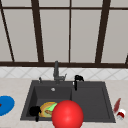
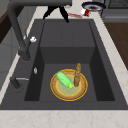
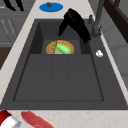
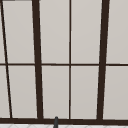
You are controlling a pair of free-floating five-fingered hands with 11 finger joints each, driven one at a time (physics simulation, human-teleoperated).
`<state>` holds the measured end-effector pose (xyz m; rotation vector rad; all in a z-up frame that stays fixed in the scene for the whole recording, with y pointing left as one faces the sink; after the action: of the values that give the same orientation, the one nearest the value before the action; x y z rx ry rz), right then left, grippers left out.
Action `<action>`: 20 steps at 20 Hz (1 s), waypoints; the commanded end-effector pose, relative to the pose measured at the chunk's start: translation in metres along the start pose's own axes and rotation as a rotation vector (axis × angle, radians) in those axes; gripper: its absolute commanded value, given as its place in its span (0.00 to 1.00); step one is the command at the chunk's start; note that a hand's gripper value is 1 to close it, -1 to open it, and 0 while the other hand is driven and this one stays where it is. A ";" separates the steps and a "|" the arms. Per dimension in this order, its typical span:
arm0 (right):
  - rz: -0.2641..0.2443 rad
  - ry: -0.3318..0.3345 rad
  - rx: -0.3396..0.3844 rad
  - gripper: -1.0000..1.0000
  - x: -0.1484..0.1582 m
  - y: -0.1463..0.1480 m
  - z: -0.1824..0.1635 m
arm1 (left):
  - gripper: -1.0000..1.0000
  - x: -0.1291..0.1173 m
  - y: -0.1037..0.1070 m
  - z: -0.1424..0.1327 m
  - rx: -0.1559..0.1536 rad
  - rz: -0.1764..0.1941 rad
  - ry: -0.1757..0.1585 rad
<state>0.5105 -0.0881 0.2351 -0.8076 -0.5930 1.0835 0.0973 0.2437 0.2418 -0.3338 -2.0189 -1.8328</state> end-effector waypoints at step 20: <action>0.046 -0.302 0.003 0.00 -0.059 0.017 0.063 | 0.50 0.000 0.000 0.000 0.000 0.000 0.000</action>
<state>0.4414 -0.1176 0.2524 -0.6818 -0.7996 1.1843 0.0973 0.2437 0.2418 -0.3338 -2.0189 -1.8328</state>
